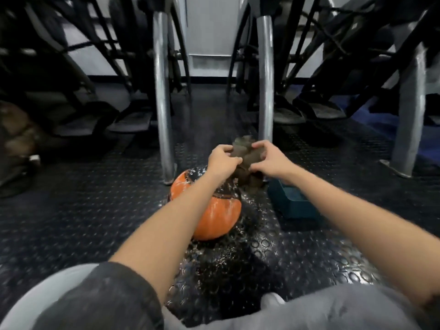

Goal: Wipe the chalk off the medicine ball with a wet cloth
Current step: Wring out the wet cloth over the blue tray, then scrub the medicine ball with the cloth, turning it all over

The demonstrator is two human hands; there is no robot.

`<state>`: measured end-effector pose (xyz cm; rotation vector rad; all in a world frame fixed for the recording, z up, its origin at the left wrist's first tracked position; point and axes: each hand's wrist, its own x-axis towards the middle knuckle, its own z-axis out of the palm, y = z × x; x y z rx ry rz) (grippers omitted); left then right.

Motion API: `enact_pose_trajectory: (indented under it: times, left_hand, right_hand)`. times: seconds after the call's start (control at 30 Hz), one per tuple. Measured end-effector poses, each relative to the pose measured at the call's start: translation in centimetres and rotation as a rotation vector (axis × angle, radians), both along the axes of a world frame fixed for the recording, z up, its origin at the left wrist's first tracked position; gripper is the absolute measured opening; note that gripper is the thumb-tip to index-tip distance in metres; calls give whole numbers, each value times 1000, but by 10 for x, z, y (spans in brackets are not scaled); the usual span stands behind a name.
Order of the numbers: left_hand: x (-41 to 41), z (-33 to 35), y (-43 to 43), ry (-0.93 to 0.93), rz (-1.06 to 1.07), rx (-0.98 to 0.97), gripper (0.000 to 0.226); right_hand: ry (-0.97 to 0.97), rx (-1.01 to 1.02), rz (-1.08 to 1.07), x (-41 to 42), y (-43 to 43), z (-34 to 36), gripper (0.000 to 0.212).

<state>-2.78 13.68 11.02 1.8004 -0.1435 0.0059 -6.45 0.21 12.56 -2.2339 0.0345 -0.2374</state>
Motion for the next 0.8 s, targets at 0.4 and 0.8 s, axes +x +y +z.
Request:
enact_pose_trajectory:
  times: [0.4, 0.8]
  left_hand:
    - [-24, 17, 60, 54, -167, -20, 37]
    - [-19, -10, 48, 126, -382, 143, 23]
  right_hand:
    - [125, -280, 32, -14, 33, 27, 81]
    - [-26, -318, 49, -33, 20, -44, 81]
